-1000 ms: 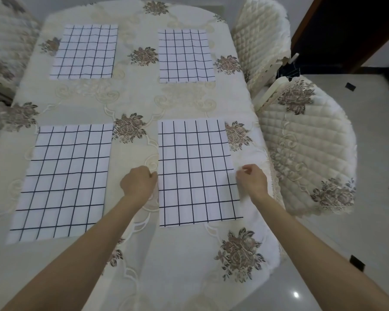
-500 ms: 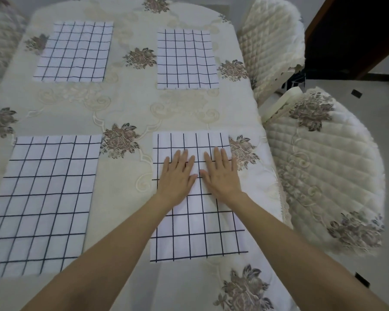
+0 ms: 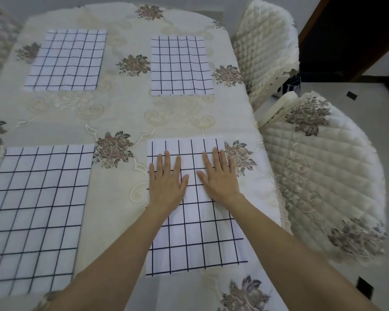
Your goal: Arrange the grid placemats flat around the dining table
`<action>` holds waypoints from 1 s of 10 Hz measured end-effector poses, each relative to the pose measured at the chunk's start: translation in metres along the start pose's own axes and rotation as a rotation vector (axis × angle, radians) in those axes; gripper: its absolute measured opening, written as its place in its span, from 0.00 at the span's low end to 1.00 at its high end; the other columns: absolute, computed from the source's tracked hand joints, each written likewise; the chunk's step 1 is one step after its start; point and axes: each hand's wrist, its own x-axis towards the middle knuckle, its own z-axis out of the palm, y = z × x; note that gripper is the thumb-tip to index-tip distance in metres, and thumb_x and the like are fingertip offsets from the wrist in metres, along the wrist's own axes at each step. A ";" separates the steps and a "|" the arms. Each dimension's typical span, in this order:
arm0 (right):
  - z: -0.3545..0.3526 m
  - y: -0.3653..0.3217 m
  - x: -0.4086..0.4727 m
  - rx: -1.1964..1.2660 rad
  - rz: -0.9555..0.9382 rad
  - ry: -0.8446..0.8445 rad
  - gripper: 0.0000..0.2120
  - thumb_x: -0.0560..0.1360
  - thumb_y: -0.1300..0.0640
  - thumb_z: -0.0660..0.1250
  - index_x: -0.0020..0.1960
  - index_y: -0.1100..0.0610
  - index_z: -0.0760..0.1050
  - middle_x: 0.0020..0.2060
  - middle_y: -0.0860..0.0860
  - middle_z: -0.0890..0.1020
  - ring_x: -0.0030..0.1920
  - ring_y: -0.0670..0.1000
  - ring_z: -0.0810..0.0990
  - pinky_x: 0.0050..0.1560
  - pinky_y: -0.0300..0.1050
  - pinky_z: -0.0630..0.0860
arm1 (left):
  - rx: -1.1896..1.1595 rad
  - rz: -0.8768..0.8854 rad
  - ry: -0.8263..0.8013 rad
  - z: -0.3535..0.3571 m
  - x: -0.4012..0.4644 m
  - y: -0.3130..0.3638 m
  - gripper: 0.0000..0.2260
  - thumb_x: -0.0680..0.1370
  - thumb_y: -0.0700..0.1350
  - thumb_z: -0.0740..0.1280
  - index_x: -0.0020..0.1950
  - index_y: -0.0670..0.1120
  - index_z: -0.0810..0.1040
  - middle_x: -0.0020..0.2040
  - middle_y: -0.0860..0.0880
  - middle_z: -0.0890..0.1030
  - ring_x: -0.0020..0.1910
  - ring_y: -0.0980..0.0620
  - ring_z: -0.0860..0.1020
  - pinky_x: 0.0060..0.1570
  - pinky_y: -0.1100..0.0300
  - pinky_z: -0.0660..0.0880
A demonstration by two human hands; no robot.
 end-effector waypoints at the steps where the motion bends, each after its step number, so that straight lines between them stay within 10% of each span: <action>1: 0.007 -0.002 -0.025 -0.013 -0.006 0.045 0.36 0.80 0.38 0.34 0.76 0.57 0.61 0.75 0.63 0.62 0.75 0.63 0.60 0.74 0.62 0.56 | 0.003 0.004 0.015 -0.001 -0.030 -0.009 0.28 0.80 0.58 0.48 0.77 0.46 0.61 0.78 0.40 0.59 0.77 0.40 0.57 0.73 0.40 0.55; 7: 0.058 -0.012 -0.219 0.026 0.176 0.069 0.29 0.83 0.42 0.40 0.79 0.54 0.50 0.77 0.59 0.56 0.78 0.53 0.41 0.74 0.55 0.43 | 0.059 0.061 -0.182 -0.025 -0.215 -0.045 0.27 0.83 0.56 0.41 0.76 0.46 0.64 0.77 0.43 0.63 0.76 0.44 0.57 0.72 0.44 0.50; 9: 0.067 -0.019 -0.272 0.174 0.276 0.063 0.36 0.79 0.38 0.31 0.77 0.56 0.57 0.77 0.59 0.56 0.77 0.56 0.54 0.75 0.55 0.52 | 0.074 0.041 -0.388 -0.039 -0.238 -0.056 0.30 0.83 0.56 0.40 0.69 0.44 0.74 0.71 0.41 0.72 0.69 0.40 0.71 0.60 0.40 0.73; 10: 0.066 -0.017 -0.293 0.210 0.305 0.041 0.37 0.79 0.37 0.35 0.77 0.58 0.58 0.76 0.62 0.59 0.76 0.61 0.59 0.72 0.57 0.59 | 0.055 0.159 -0.538 -0.059 -0.256 -0.063 0.26 0.83 0.55 0.49 0.78 0.45 0.58 0.80 0.42 0.51 0.78 0.41 0.54 0.72 0.44 0.60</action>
